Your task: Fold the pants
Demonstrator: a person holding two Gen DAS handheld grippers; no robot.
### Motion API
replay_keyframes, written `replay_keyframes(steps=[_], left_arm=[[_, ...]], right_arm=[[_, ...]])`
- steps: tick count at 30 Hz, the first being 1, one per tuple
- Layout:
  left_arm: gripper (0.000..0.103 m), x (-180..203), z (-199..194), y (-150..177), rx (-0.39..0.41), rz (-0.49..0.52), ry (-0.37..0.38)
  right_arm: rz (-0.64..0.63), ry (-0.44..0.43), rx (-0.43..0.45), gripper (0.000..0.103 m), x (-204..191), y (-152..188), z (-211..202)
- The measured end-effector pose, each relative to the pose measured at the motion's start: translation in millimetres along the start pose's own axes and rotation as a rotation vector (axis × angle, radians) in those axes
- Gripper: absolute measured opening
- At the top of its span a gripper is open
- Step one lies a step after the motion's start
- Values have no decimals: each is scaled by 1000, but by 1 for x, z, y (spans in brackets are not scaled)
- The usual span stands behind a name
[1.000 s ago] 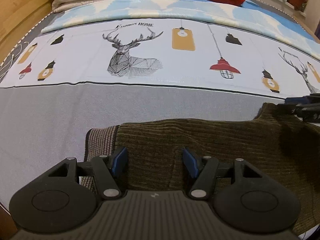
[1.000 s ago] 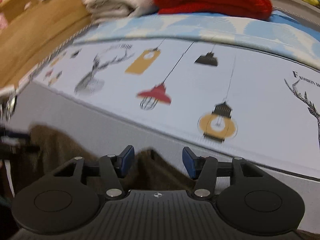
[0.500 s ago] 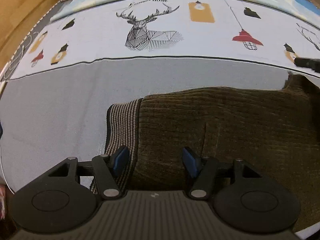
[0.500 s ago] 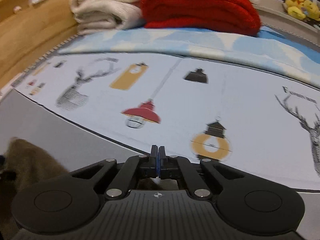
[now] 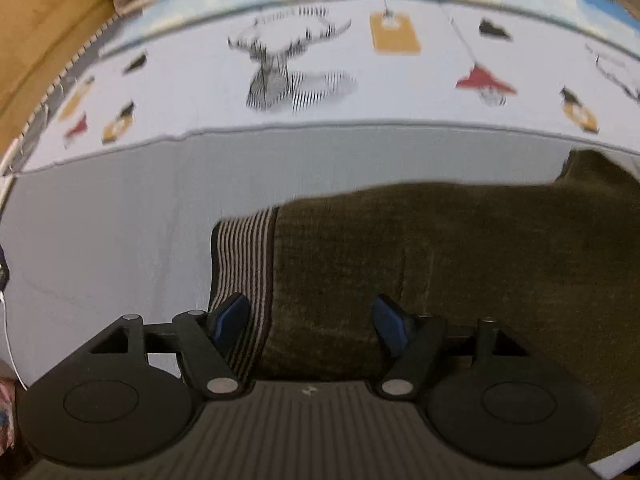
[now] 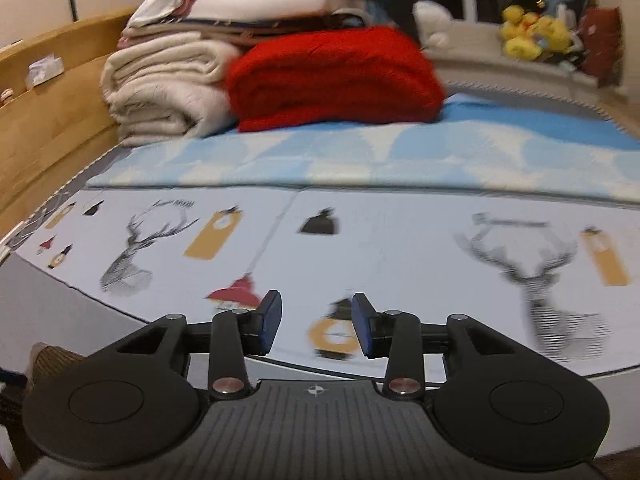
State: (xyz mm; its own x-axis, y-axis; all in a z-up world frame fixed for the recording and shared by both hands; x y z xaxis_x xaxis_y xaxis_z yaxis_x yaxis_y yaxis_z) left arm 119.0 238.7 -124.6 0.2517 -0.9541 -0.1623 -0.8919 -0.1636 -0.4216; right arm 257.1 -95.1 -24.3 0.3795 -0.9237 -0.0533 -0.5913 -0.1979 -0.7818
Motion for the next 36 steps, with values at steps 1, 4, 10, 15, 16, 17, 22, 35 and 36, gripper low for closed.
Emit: replay_keyframes(steps=[1,4,10,15,16,17,22,35,36], left_arm=[[75,2,-3,0,10,0,8],[75,13,-19,1,56,-5,56],[76,40,-37,8,124,63,98],[76,53,-40,9,137,86,125],[76,54,-41,10,138,90,133],[76,56,-42,10,140,94,140],[69,69,-44,10,147,129,168],[30,108,-48,13,145,214,264],[30,110,-47,13,144,224,259]], right_arm=[[21,19,13,41,11,-1,-14],[116,100,51,46,52,2,-64],[272,311,59,47,146,50,-151],[435,459,43,47,214,114,-205],[457,479,43,47,225,127,-215],[470,501,32,45,235,140,-222],[547,578,-12,35,277,195,-255],[726,616,-6,35,322,246,-282],[758,622,-1,35,326,250,-285]])
Point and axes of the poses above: each gripper's, at about its wrist camera, not at the fingertips, and z roughly the way its jaws point, x to its right, y to its underside, the point moved 5 cm from there along z, roughly the way its jaws point, and after that the axes turned 6 degrees about -z, right-handed, at the moved point
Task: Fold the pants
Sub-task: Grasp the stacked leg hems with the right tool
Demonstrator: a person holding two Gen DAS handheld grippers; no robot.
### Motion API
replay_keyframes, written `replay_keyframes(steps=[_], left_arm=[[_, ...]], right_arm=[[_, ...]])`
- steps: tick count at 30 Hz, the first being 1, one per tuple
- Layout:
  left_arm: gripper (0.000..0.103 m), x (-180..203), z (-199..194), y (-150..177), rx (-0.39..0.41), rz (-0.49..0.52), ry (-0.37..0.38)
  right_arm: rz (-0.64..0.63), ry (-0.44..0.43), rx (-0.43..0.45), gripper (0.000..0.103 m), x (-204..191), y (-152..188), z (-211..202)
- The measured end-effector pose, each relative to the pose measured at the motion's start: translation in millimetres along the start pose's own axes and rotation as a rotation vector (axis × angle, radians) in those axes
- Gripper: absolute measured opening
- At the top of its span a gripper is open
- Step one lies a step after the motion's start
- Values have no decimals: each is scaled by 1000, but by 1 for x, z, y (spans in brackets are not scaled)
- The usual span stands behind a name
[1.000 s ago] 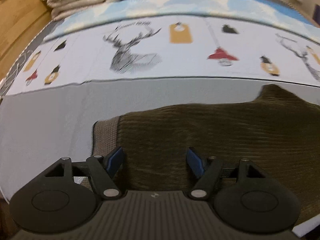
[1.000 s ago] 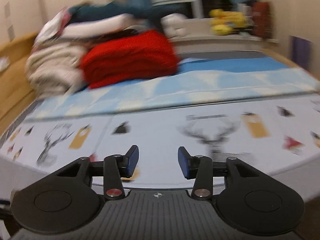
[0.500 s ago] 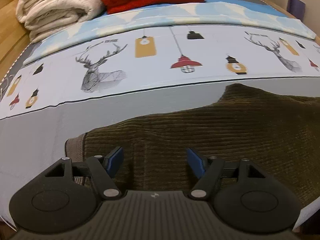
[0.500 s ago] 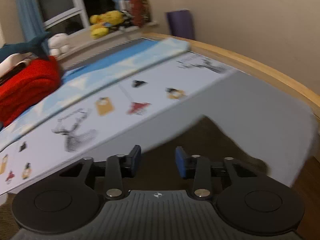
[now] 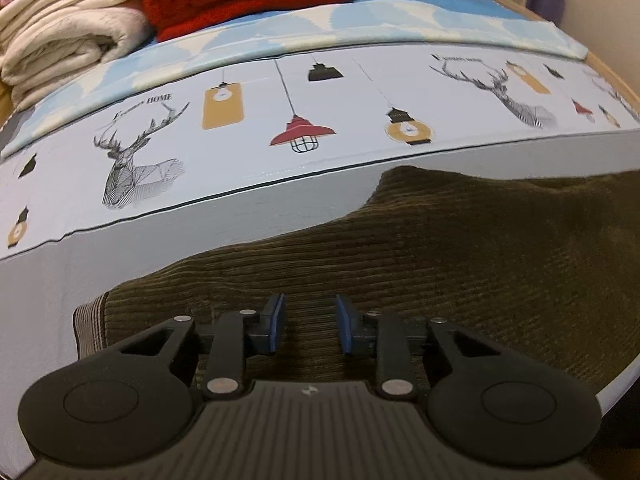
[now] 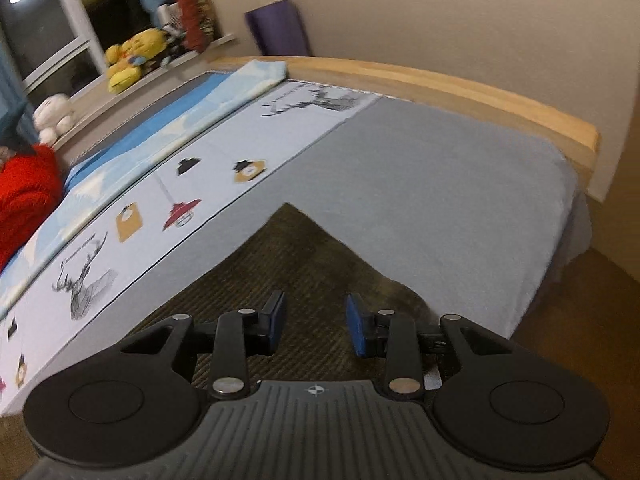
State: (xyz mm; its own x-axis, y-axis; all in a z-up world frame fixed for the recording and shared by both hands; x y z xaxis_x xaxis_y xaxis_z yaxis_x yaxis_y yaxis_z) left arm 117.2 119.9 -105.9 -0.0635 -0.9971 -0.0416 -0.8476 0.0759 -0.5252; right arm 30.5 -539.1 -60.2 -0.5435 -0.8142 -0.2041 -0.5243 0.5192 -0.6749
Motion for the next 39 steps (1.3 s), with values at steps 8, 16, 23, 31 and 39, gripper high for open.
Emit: replay_keyframes(steps=[8,16,23,31,39], left_arm=[[32,6,6,0,-13,35,-8],[33,1,7,1,-21,29,-11],[33,0,9,0,-25,33,-15],[33,5,11,-1,-26,42,-13],[33,2,8,-2,-19,30,-11]], right_arm=[[362,68,-78,42,60,13,16],[519,63,-186,45,78,33,45],[482,83,-222,53,72,34,57],[362,93,-225,35,60,31,58],[203,98,-54,28,14,6,16]])
Point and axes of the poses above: each gripper's, at about its wrist camera, not at the fingertips, and z roughly the way its jaws point, x to its right, y to its underside, the point moved 5 cm from there along z, roughly the way its jaws point, and after that the axes turned 6 degrees about -z, right-handed, at the moved point
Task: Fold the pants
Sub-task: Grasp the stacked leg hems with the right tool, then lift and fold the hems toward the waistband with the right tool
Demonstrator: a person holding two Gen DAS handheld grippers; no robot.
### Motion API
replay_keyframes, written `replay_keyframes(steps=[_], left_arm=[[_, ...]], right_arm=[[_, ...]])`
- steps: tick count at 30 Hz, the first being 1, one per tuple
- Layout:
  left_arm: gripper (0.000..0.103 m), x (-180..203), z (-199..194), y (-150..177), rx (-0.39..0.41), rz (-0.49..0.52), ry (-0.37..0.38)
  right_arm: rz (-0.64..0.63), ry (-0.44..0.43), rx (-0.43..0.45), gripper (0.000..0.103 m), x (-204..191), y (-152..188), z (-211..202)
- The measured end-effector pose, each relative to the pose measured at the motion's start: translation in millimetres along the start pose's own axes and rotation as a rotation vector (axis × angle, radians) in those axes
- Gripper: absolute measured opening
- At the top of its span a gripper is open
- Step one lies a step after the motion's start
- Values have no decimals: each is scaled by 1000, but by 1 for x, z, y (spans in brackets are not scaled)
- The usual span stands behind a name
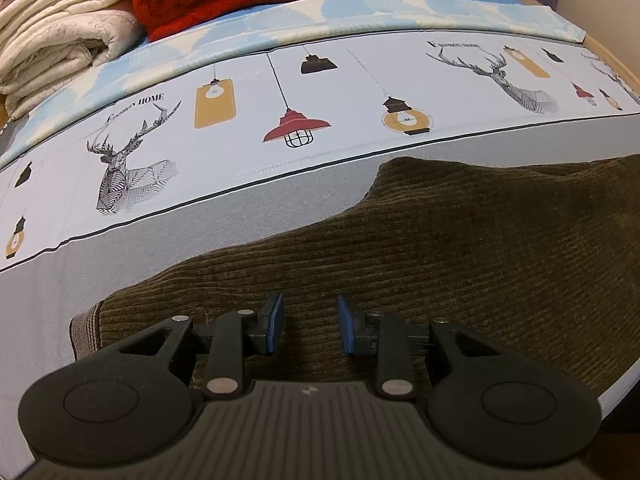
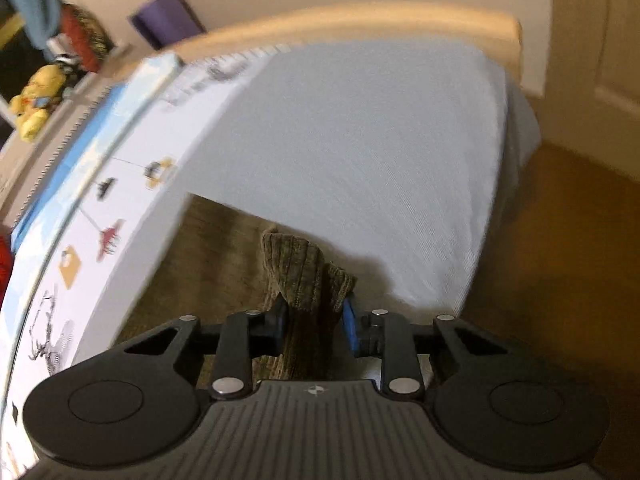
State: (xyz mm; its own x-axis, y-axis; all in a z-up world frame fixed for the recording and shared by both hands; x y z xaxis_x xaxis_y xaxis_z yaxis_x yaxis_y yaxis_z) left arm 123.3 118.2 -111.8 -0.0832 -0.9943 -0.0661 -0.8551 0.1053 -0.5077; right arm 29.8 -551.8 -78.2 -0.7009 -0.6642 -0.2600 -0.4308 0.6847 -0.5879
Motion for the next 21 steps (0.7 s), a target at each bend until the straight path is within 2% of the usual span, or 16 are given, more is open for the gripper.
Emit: replay_keyframes(steps=[3,6,9,11,12,13,16,18,19,21], left_arm=[[33,-2,-2,1,4,-5,0],[33,-7,-4,3,7,-10,-3],[33,-14,-5,6,5,-24,-9],[33,-21,-6,7,3,-37,-16],[33,-24,-6,8,2,-43,-19],[33,-27,-6,9,1,-49,-21],[33,-32,-7,10,-2,-60,-23],[33,-34,-8,11,-5,-68,-22],[33,-35,-8,12,-6,-72,-21],[33,-36,-9,12,-4,-75,-18]], right_arm=[[-200,-8,154,28,-54,-1,-43],[-471,-47,343,27,-127,21,-97],[-759,-197,523,27,-205,84,-157],[-943,-340,583,28,-244,142,-187],[-1024,-417,574,28,-258,170,-195],[-1118,-499,527,30,-272,203,-197],[-1365,-679,215,35,-287,303,-176],[-1524,-731,15,35,-285,351,-164],[-1583,-758,-8,35,-283,364,-164],[-1589,-799,58,38,-282,365,-175]])
Point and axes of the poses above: each gripper's, at about its wrist camera, not at the fingertips, and z roughly the way its jaws point, x to its right, y to its underside, the point moved 5 cm from there along z, roughly the way its jaws point, and after that the axes turned 6 degrees about -z, right-handed, at the moved point
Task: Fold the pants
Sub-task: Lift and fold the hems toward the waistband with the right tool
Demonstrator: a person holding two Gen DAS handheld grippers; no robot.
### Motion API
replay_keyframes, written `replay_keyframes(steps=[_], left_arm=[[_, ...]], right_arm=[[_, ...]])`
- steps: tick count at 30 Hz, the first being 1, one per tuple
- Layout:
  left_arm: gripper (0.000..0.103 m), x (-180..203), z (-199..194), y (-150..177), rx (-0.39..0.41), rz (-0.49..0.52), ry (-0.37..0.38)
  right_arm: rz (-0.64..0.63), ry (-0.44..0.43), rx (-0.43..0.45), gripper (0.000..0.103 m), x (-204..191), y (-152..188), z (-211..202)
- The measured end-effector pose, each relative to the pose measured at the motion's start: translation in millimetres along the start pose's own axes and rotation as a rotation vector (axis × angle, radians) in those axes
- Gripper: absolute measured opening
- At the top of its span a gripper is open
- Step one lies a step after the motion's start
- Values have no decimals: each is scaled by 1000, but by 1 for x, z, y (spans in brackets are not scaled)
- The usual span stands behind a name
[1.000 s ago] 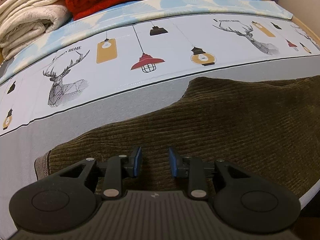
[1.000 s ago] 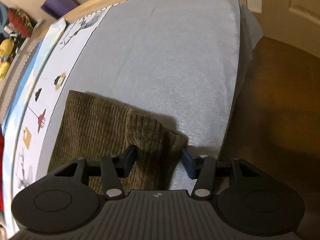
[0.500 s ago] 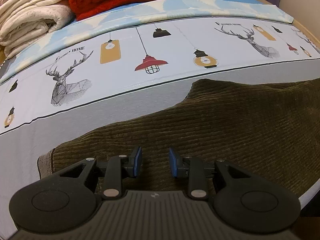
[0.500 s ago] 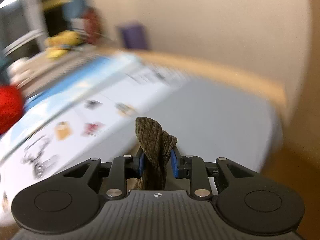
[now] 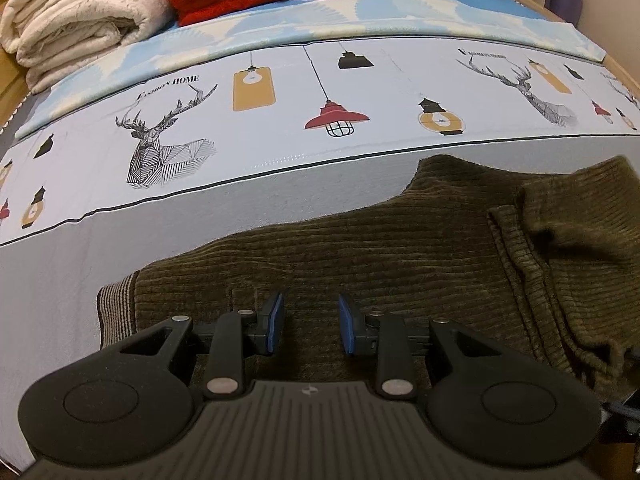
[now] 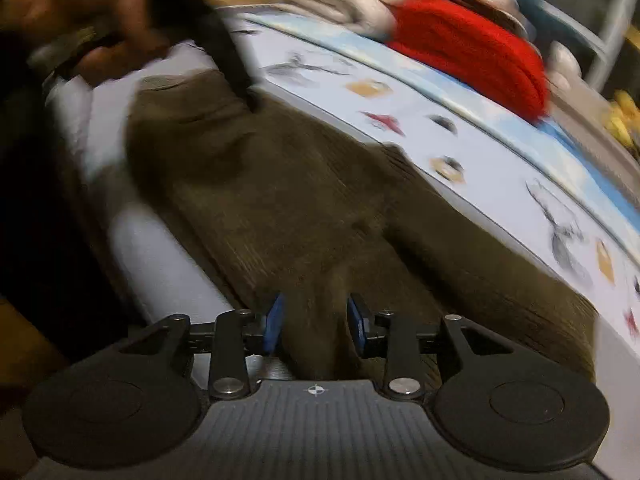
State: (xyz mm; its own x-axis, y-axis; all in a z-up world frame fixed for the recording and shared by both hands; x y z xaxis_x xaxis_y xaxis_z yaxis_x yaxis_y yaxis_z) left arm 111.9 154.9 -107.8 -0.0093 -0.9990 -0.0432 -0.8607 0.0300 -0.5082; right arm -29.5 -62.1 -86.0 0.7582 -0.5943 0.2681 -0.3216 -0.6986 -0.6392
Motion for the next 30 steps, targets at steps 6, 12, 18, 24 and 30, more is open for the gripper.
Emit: replay_keyframes(steps=[6,12,18,24,30], left_arm=[[35,-5,2,-2,2,-13,-5],[35,-4,3,-2,-2,-3,-4],[35,-4,2,-2,0,-8,-4],[35,-4,3,-3,-2,-6,-7],[35,0,3,0,-7,10,-8]], right_arm=[[191,23,-7,56,36,3,0],[158,-13,-99,56,22,16,31],[219,-70,-12,20,35,-3,18],[259,-232,-17,31,37,4,1],[56,-185,-77,68,2,9,15]])
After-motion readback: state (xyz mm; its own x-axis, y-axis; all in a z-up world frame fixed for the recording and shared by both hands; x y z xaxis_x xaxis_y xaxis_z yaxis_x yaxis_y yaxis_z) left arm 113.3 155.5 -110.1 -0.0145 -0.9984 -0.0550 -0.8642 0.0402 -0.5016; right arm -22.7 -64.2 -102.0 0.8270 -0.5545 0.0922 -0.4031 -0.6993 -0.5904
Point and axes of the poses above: each gripper's, at about its wrist camera, not at the fingertips, and z roughly the way its jaws point, x to its right, y to its underside, the point moved 5 cm from there along z, roughly the way its jaws point, and after that the axes turned 6 degrees about -z, right-handed, at the moved point
